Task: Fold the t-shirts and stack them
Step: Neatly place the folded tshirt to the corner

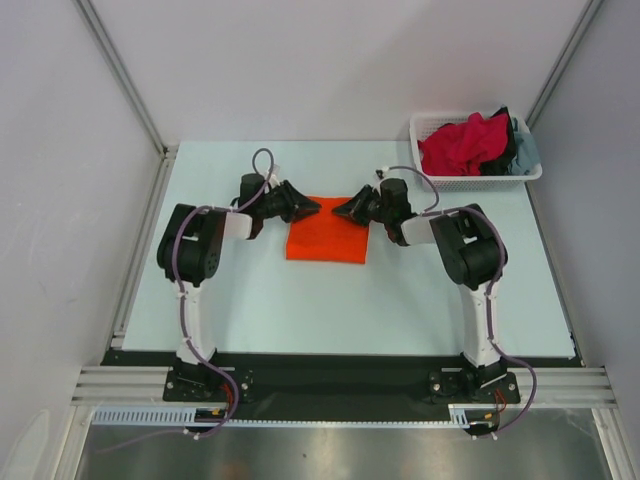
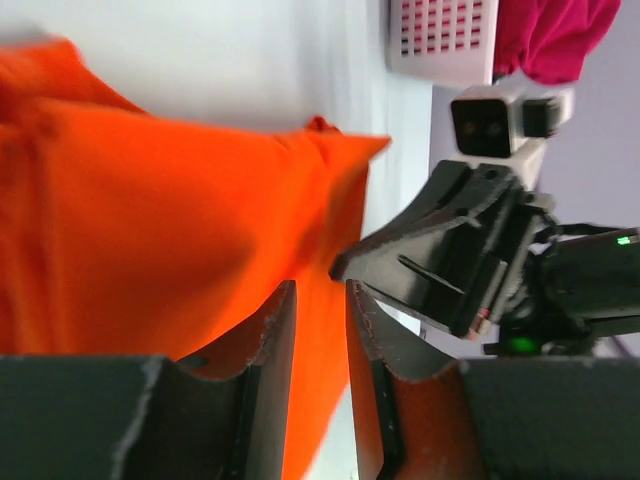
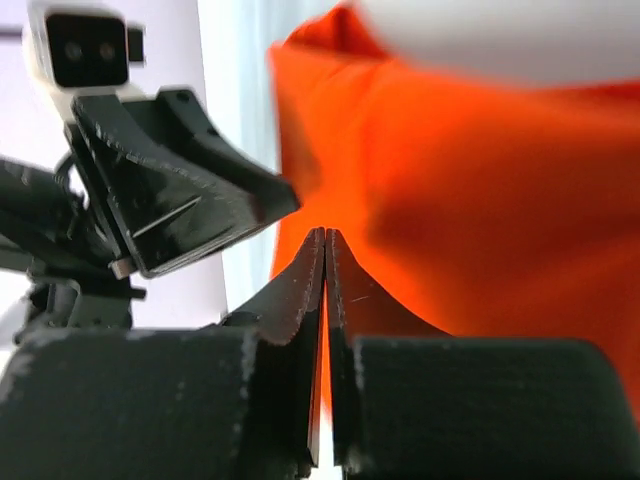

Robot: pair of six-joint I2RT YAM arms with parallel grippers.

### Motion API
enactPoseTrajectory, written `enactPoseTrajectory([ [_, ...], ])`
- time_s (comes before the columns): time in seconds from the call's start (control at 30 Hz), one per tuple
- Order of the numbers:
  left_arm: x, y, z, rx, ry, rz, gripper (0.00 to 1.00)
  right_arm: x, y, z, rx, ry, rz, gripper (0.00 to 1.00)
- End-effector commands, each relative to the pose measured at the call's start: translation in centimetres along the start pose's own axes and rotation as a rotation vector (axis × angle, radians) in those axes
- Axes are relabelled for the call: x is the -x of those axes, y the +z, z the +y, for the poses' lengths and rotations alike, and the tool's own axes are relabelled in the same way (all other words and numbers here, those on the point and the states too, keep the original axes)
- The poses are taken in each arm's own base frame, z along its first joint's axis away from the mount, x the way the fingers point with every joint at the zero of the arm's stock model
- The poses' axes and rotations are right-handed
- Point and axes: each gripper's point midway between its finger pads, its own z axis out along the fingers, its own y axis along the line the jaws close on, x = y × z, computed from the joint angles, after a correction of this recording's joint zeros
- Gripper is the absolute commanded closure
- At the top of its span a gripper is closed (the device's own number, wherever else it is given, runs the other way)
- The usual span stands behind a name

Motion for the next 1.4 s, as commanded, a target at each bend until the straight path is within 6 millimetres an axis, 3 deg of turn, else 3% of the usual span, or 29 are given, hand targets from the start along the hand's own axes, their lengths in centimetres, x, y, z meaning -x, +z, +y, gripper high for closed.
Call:
enactPoseTrajectory([
  [0.0,2.4,1.1,-1.1,-0.135,0.049,-0.066,0.69,4.0,1.3,-0.5,0.090,0.034,-0.156,0.99],
  [0.07,3.1,1.7,-0.2,-0.137,0.023,-0.078,0.70,4.5,1.7,-2.0,0.072,0.049,-0.169,0.99],
  [0.1,3.3,2.0,0.3,-0.137,0.017,-0.082,0.70,4.2,2.1,-3.8,0.028,0.070,-0.158,0.99],
  [0.23,4.6,2.7,3.6,-0.068,-0.030,-0.102,0.70,5.4,2.2,-7.4,-0.067,0.063,-0.184,0.98],
  [0.47,8.4,4.0,5.6,0.044,0.016,-0.114,0.69,7.6,2.1,-9.8,-0.153,0.043,-0.193,0.94],
  [0.7,10.9,5.0,7.8,0.127,0.031,-0.071,0.69,9.1,2.9,-13.0,-0.281,0.086,-0.178,0.93],
  [0.73,11.3,4.9,7.7,0.130,0.059,-0.071,0.69,10.0,3.1,-12.3,-0.269,0.080,-0.185,0.92],
  [0.8,12.4,4.3,6.5,0.153,0.089,-0.073,0.69,10.0,3.2,-12.1,-0.285,0.060,-0.156,0.89],
  [0.87,13.7,3.2,5.4,0.175,0.142,-0.098,0.67,11.1,3.7,-9.9,-0.255,-0.001,-0.141,0.84],
  [0.9,14.3,2.1,3.8,0.179,0.155,-0.106,0.66,10.8,3.6,-9.5,-0.278,-0.014,-0.112,0.78],
  [0.93,15.1,1.2,3.3,0.195,0.181,-0.123,0.63,12.1,3.8,-7.4,-0.260,-0.056,-0.121,0.75],
  [1.0,15.7,-0.6,1.8,0.232,0.201,-0.131,0.62,12.3,2.7,-6.4,-0.313,-0.129,-0.081,0.65],
  [1.03,16.6,-2.3,-0.9,0.226,0.268,-0.160,0.59,12.8,2.4,-5.3,-0.319,-0.163,-0.079,0.63],
  [1.07,17.1,-3.2,-1.7,0.251,0.295,-0.183,0.59,14.2,2.0,-3.4,-0.316,-0.215,-0.098,0.60],
  [1.1,16.7,-4.1,-2.0,0.282,0.296,-0.170,0.58,14.0,1.0,-3.6,-0.370,-0.256,-0.058,0.55],
  [1.13,17.1,-5.8,-4.5,0.282,0.360,-0.193,0.57,14.6,0.0,-2.3,-0.385,-0.296,-0.061,0.52],
  [1.17,16.2,-6.6,-4.4,0.314,0.350,-0.179,0.57,14.6,-1.1,-1.7,-0.434,-0.318,-0.050,0.41],
  [1.2,15.9,-7.4,-5.3,0.311,0.361,-0.185,0.57,14.9,-2.2,-0.5,-0.443,-0.378,-0.044,0.38],
  [1.3,12.5,-10.0,-7.1,0.278,0.350,-0.179,0.57,13.4,-4.6,-1.0,-0.524,-0.395,0.018,0.22],
  [1.33,11.3,-10.4,-7.3,0.272,0.336,-0.174,0.57,13.1,-5.3,-0.4,-0.525,-0.408,0.023,0.19],
  [1.37,9.2,-11.5,-7.5,0.264,0.336,-0.170,0.57,12.4,-5.8,-0.6,-0.537,-0.395,0.045,0.15],
])
